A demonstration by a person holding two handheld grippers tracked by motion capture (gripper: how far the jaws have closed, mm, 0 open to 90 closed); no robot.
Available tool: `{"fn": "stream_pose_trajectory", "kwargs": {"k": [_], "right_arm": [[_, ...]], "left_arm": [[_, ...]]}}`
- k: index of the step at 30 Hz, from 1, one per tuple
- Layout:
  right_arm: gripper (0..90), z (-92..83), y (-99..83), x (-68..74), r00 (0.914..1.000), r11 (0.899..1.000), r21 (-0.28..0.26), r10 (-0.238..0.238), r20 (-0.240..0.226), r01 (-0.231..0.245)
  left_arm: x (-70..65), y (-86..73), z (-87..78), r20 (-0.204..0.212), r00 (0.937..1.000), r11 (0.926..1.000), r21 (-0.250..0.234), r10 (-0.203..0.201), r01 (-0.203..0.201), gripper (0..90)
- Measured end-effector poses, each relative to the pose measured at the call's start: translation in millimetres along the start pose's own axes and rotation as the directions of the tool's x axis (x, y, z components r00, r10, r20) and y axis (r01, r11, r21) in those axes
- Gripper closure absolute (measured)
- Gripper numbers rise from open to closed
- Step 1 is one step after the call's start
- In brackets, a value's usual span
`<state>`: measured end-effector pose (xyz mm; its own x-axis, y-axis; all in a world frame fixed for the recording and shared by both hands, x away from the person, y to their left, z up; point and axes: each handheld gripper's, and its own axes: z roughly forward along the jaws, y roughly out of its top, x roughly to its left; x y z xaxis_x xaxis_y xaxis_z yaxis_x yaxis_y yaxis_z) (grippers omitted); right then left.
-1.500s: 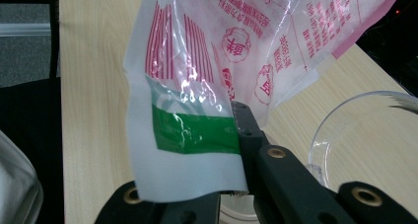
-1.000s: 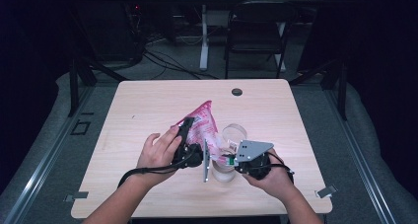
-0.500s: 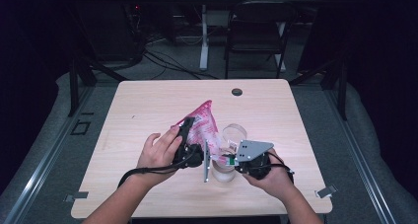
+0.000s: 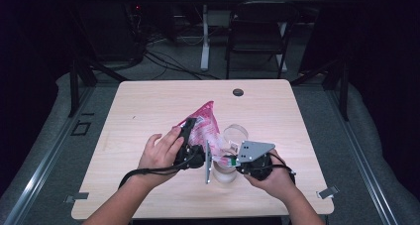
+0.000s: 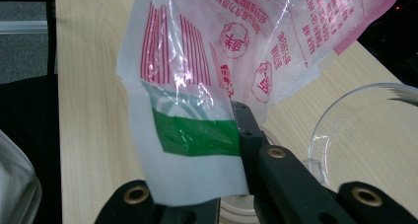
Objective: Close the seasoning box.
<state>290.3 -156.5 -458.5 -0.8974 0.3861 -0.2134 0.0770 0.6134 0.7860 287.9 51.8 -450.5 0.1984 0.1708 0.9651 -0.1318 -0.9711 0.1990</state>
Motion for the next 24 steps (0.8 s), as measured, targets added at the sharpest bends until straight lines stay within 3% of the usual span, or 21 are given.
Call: {"fn": "stream_pose_trajectory", "kwargs": {"k": [24], "right_arm": [[90.0, -2.2, -1.8, -0.6, 1.0, 1.0, 0.004, 0.008, 0.003, -0.008]], "left_arm": [[-1.7, 3.4, 0.1, 0.002, 1.0, 1.0, -0.003, 0.008, -0.008, 61.7]]}}
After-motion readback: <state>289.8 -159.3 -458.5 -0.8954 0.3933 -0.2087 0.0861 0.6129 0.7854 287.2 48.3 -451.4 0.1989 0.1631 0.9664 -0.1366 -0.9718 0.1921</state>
